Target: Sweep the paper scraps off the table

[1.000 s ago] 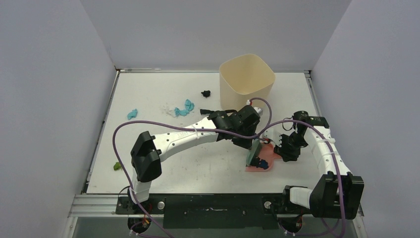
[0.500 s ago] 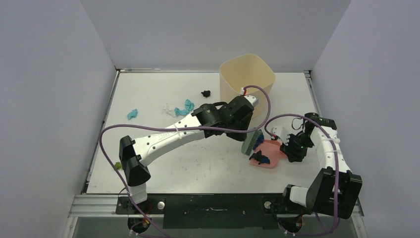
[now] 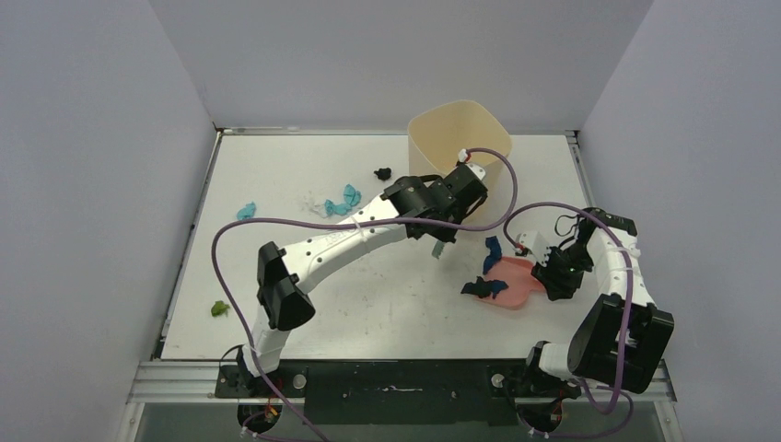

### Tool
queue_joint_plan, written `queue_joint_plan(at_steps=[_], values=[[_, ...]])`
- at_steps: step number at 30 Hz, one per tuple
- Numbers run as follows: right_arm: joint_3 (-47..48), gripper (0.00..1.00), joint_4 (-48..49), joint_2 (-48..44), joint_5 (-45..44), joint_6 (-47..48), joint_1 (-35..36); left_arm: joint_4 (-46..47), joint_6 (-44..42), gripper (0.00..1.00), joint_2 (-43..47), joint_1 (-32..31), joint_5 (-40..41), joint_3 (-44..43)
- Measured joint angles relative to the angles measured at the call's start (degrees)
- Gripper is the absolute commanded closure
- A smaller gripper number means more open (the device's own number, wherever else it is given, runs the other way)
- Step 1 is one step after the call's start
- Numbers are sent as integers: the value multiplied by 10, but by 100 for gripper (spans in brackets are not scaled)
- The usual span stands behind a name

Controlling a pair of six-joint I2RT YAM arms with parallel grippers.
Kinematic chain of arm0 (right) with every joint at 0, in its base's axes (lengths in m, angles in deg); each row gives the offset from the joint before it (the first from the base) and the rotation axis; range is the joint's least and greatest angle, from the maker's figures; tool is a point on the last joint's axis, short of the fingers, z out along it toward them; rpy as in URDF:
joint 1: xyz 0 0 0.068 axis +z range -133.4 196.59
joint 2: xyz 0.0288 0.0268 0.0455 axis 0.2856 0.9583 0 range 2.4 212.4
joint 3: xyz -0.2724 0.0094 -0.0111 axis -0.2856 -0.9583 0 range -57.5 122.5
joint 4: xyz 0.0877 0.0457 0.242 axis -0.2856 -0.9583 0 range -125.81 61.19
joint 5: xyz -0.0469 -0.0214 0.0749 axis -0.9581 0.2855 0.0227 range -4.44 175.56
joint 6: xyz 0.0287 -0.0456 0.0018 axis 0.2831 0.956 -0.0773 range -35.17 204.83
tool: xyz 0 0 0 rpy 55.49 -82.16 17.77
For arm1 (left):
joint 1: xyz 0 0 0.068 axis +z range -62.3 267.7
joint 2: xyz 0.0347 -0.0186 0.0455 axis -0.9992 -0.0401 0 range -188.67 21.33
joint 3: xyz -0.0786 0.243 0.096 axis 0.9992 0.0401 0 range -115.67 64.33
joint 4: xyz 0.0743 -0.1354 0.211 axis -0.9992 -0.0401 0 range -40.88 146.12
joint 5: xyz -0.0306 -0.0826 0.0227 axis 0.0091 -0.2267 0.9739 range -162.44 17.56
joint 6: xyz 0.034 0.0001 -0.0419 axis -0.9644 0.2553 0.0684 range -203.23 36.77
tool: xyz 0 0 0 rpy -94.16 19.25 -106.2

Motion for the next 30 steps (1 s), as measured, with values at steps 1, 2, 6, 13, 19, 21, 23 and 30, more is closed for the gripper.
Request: queue_joint_plan(at_steps=[1,2,6,13,19,21,23,30], values=[[0,95,0,0,-2,1,-1,-1,-2,100,-18,0,0,-10],[0,95,0,0,-4,1,-3,-3,-2,100,-34,0,-1,-17],[0,95,-1,0,-16,6,-8,-19,12,100,-82,0,-22,-31],[-23,95,-3,-14,-33,38,-19,56,45,100,-50,-7,-117,74],[-31,95,-18,-21,-31,63,-19,126,82,100,-41,-9,-179,86],[-31,95,-21,-20,-30,64,-18,132,89,100,-41,-9,-189,83],[-31,95,-23,-20,-28,65,-19,132,96,100,-41,-9,-197,72],[-31,95,-26,-20,-26,65,-23,118,98,100,-41,-9,-194,-23]])
